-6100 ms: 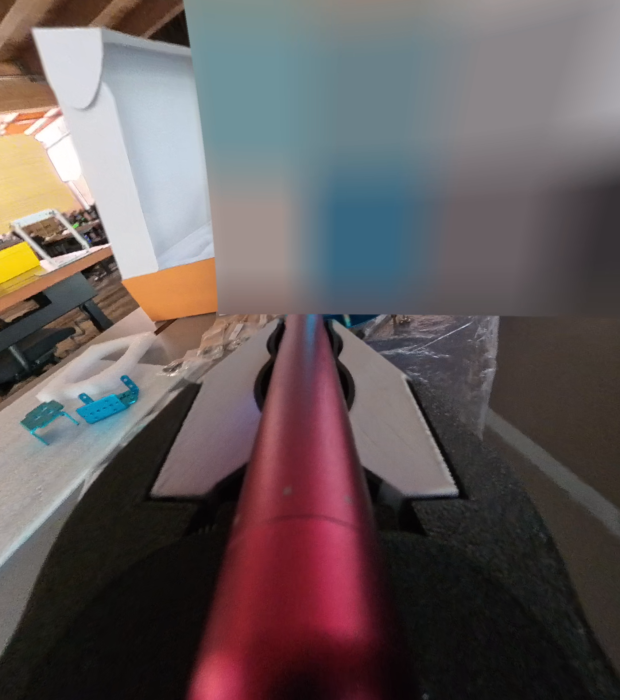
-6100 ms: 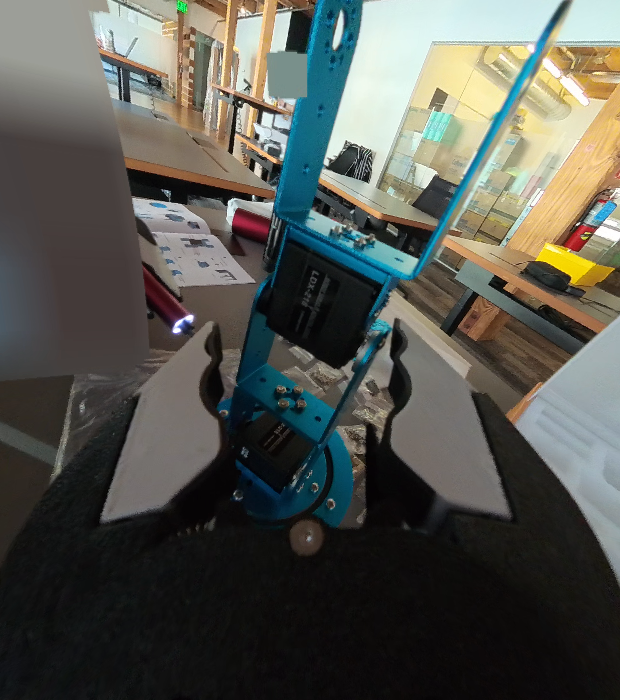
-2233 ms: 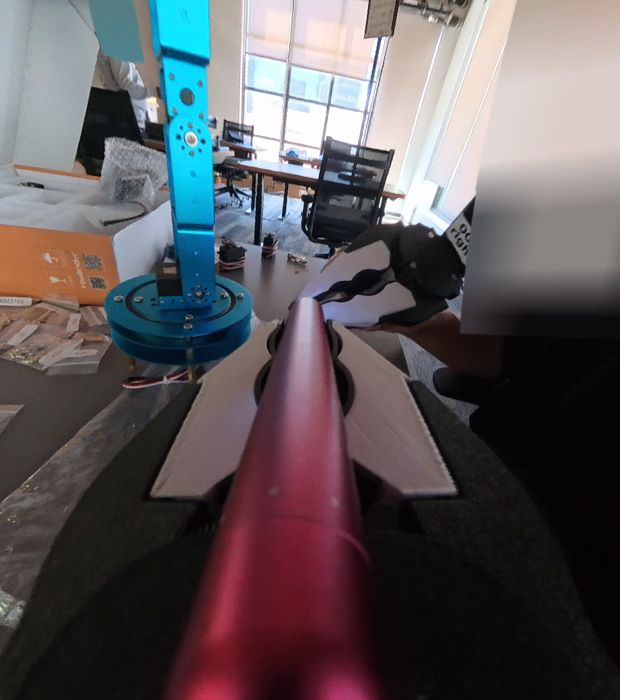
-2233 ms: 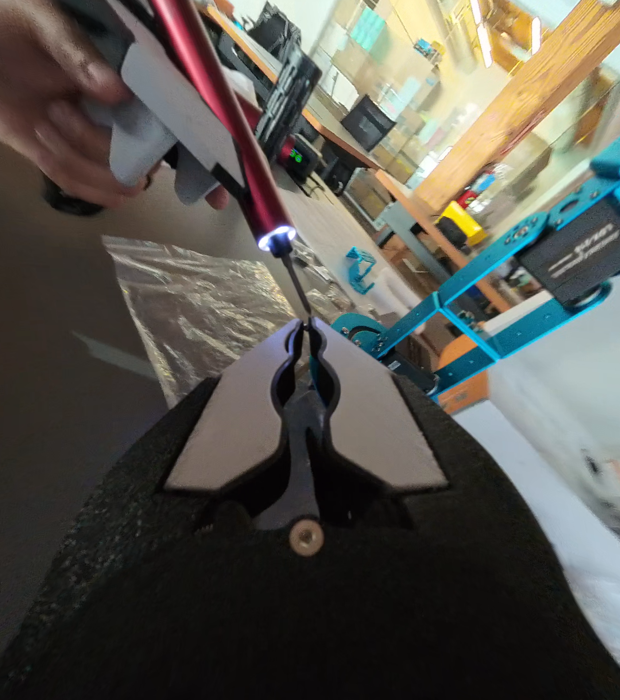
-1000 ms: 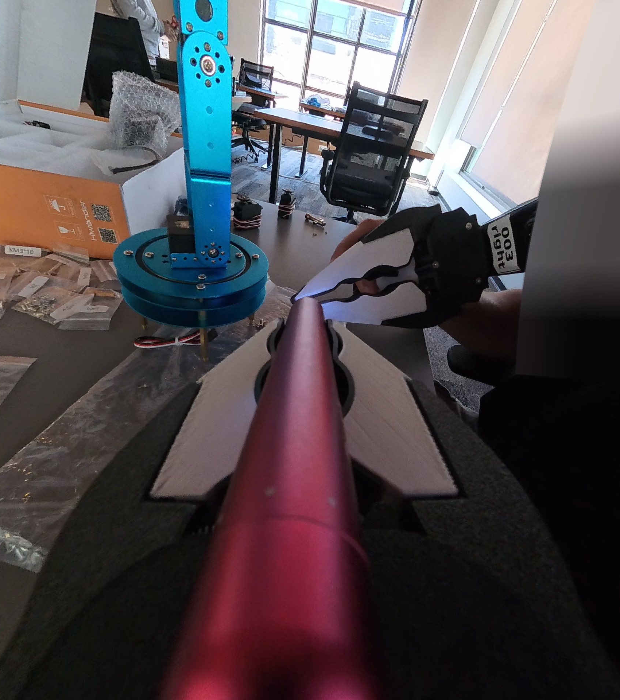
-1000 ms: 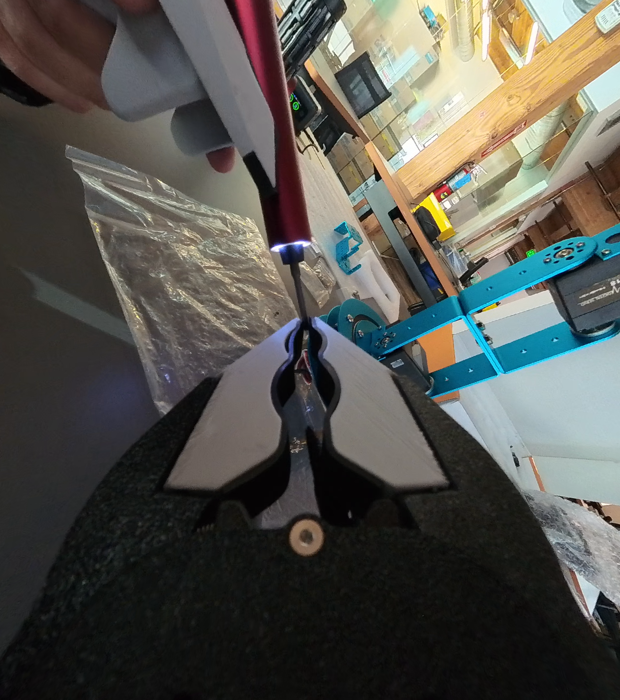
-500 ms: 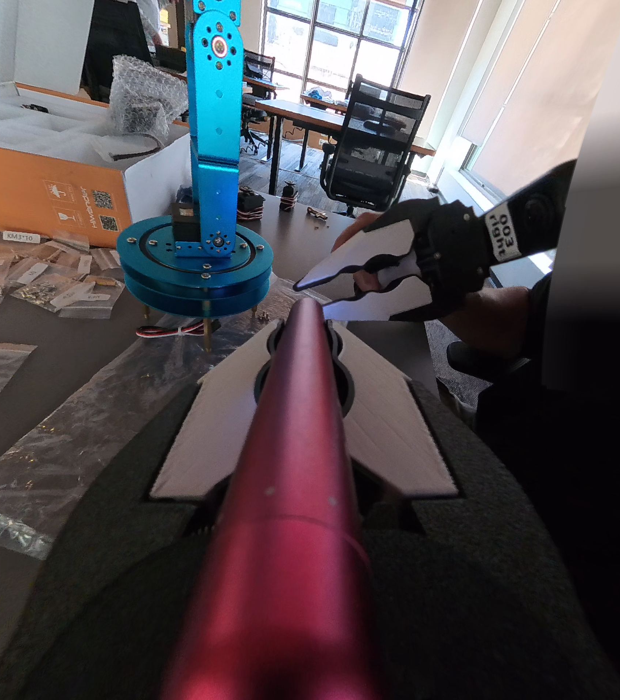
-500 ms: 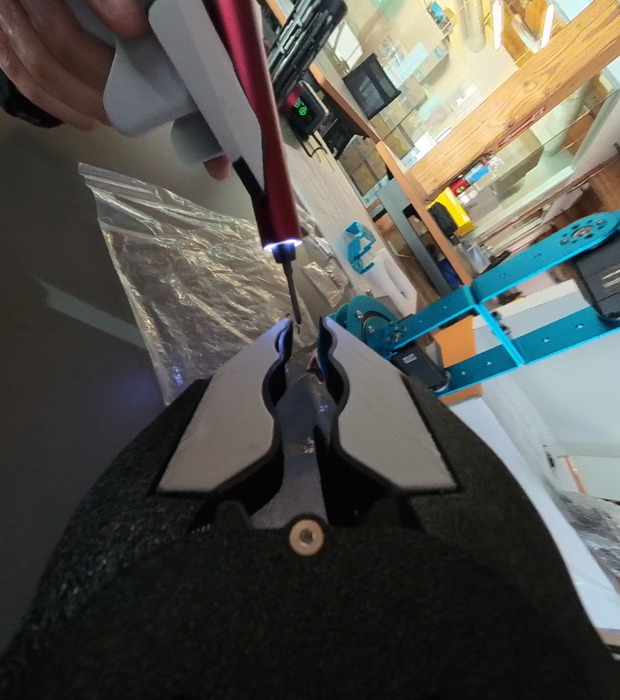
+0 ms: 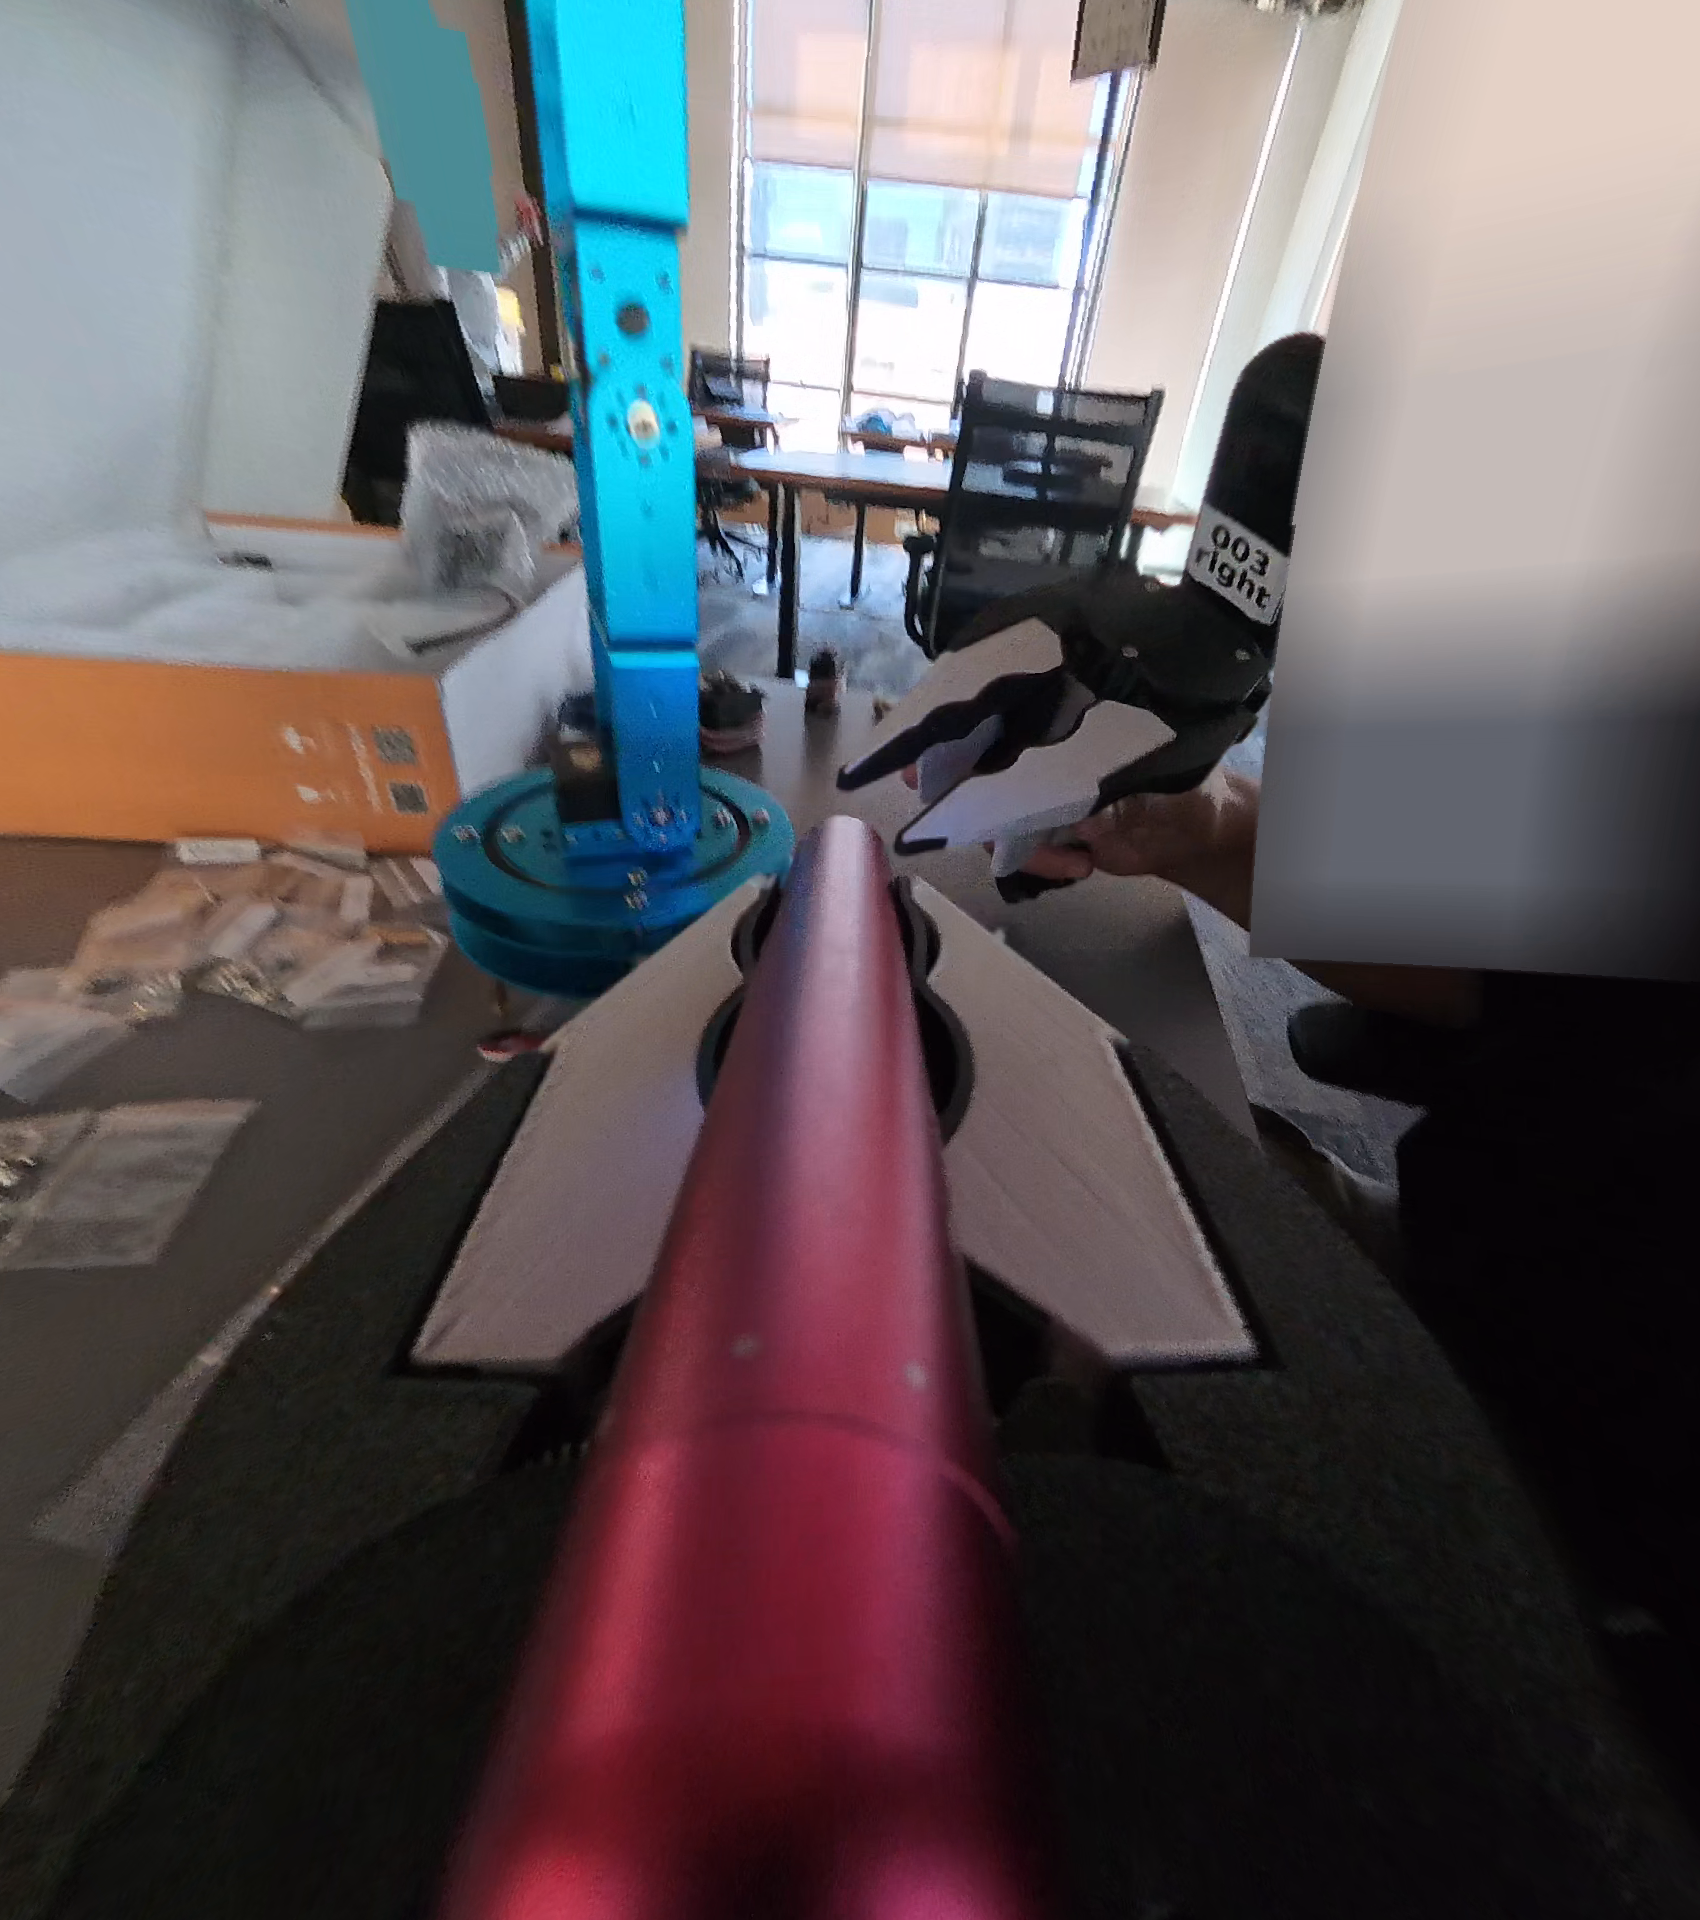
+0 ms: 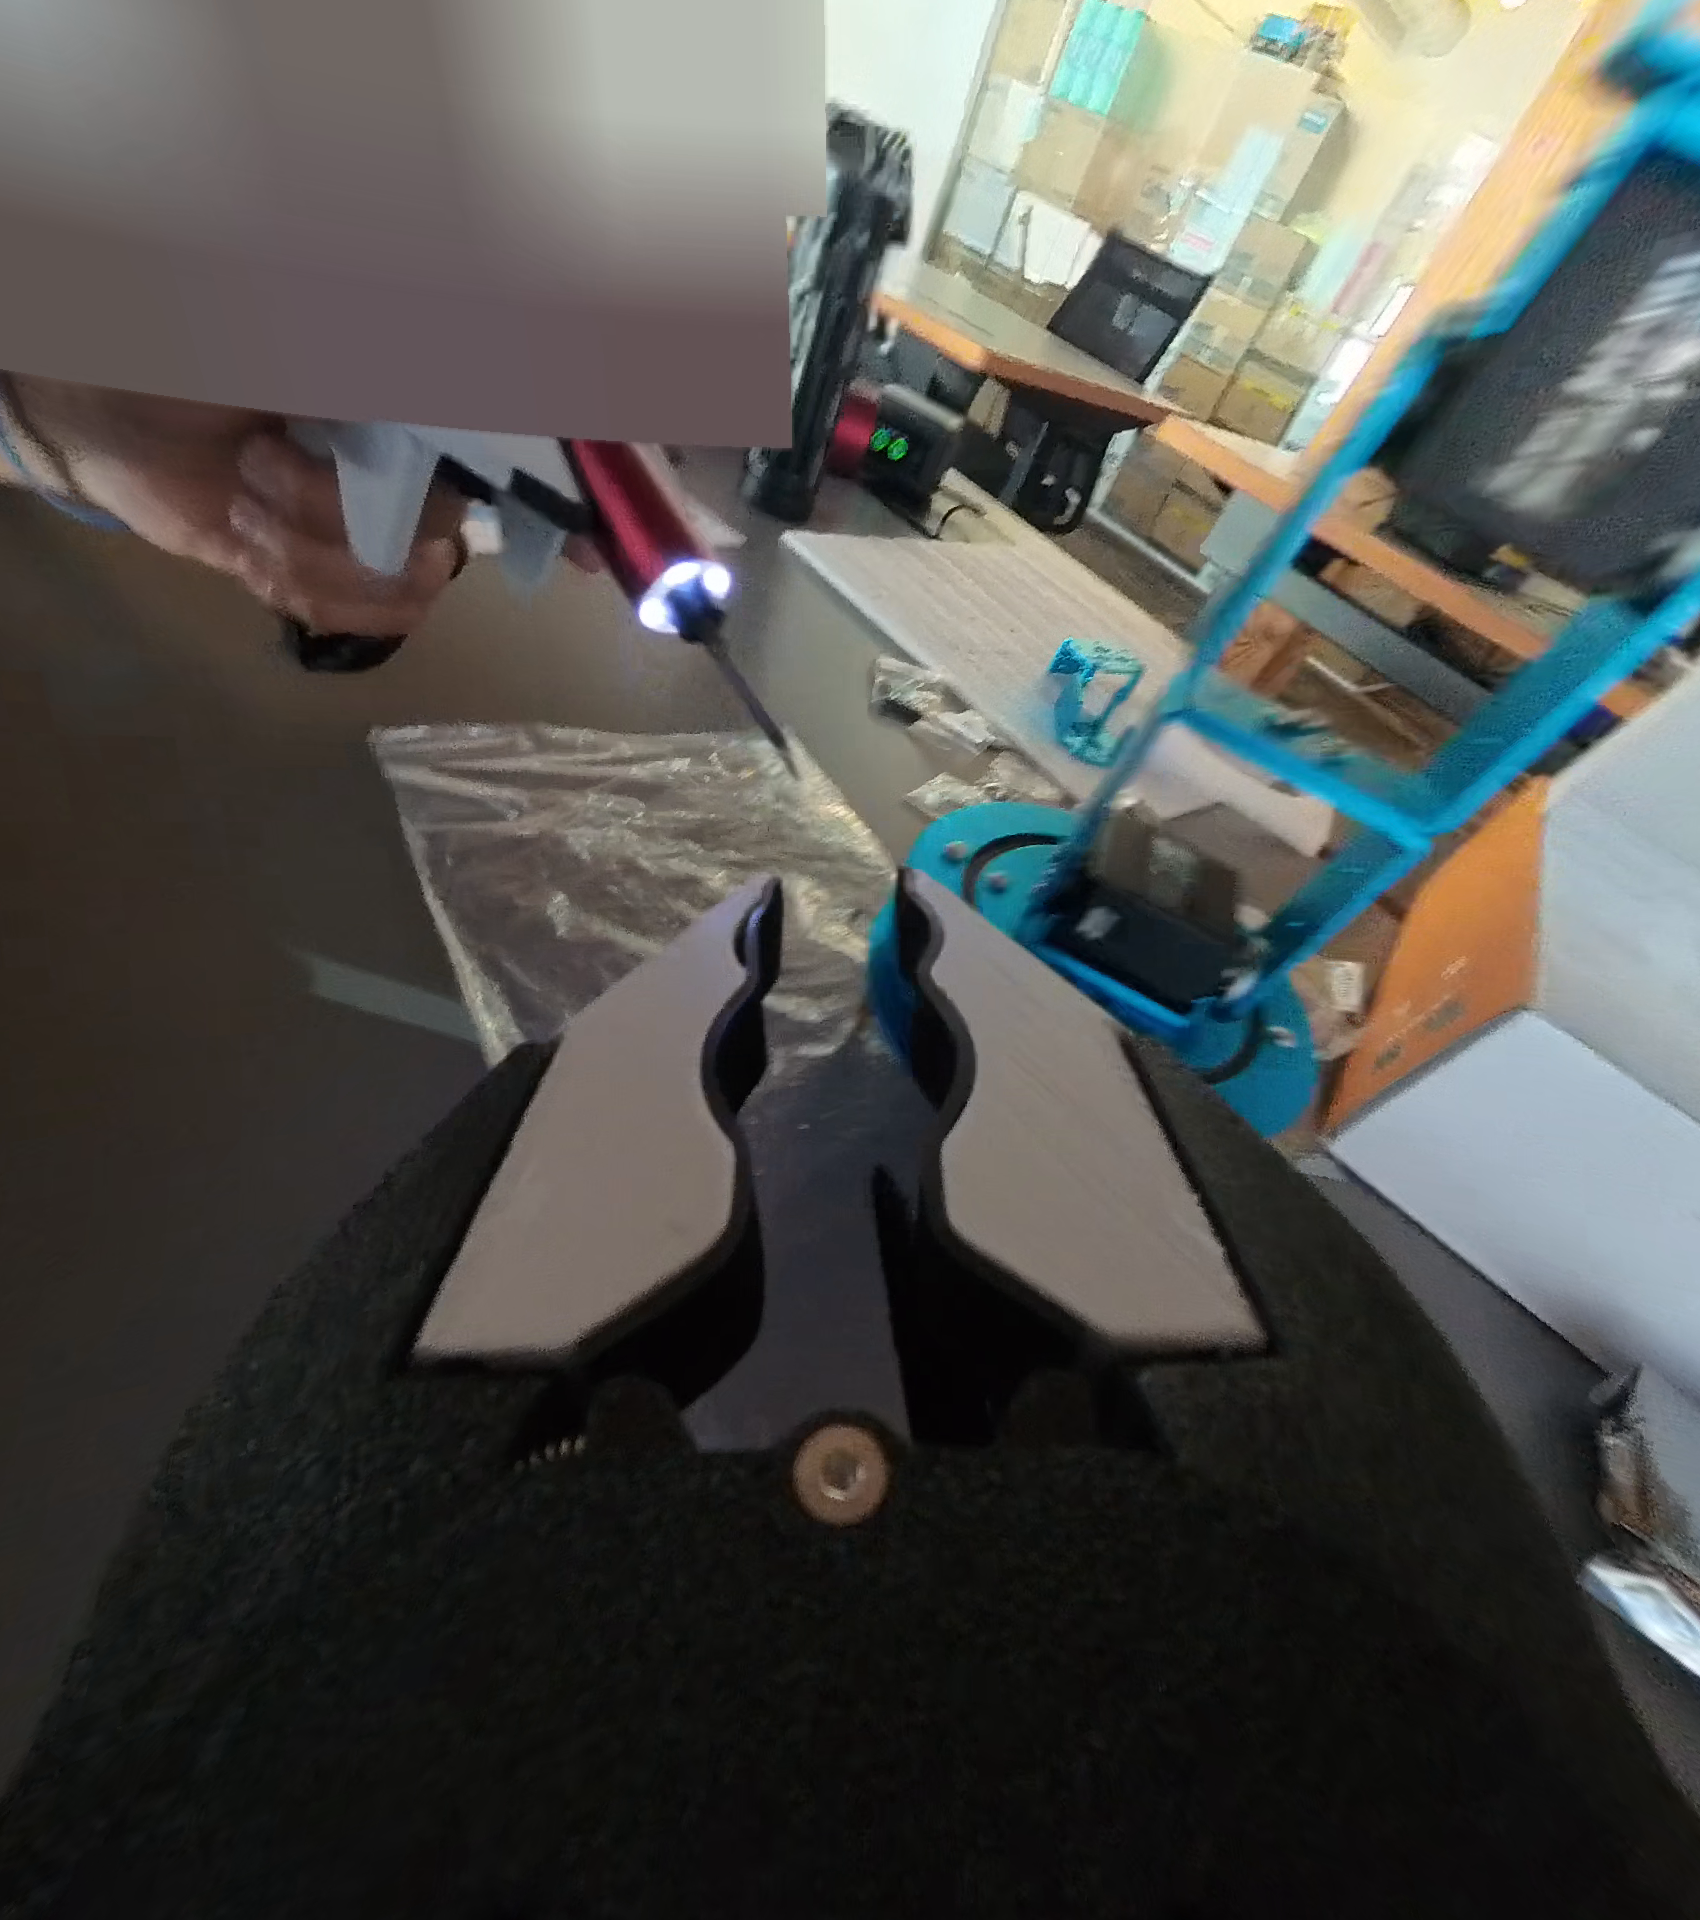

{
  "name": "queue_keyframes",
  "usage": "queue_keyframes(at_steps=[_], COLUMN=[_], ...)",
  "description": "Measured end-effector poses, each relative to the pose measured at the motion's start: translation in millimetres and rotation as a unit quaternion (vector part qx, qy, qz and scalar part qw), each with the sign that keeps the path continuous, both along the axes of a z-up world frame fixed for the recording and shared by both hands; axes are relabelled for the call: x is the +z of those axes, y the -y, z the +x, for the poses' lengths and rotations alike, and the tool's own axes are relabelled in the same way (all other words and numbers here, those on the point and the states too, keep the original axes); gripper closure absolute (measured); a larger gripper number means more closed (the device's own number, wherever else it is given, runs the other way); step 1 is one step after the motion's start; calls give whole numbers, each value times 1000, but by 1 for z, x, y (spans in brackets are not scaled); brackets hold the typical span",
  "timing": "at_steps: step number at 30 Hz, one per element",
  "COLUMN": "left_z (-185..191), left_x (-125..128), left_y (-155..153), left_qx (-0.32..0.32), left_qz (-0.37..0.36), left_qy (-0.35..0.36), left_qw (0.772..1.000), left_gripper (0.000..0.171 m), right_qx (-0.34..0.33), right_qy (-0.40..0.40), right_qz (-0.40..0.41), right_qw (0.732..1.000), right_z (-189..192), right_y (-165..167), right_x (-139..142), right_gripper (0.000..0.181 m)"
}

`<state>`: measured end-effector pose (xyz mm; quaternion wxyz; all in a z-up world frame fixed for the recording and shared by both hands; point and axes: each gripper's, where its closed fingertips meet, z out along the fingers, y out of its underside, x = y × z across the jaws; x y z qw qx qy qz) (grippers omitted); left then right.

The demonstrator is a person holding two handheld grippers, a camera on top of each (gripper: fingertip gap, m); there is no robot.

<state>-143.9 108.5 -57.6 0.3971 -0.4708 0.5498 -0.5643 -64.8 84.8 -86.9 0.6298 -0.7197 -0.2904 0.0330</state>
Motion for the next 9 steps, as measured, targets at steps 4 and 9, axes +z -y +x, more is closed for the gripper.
queue_keyframes(at_steps=[4, 9], left_z=[3, 15], left_x=[37, 74], left_y=[-20, -27], left_qx=[39, 60], left_qz=[17, 47], left_qy=[61, 136], left_qw=[997, 988], left_gripper=[149, 149], right_qx=[-38, -107], right_qy=[-103, -133], right_qz=[29, 69], right_qw=[994, 983], right_z=[37, 68], right_y=[-10, -48], right_x=[50, 75], right_gripper=[136, 92])
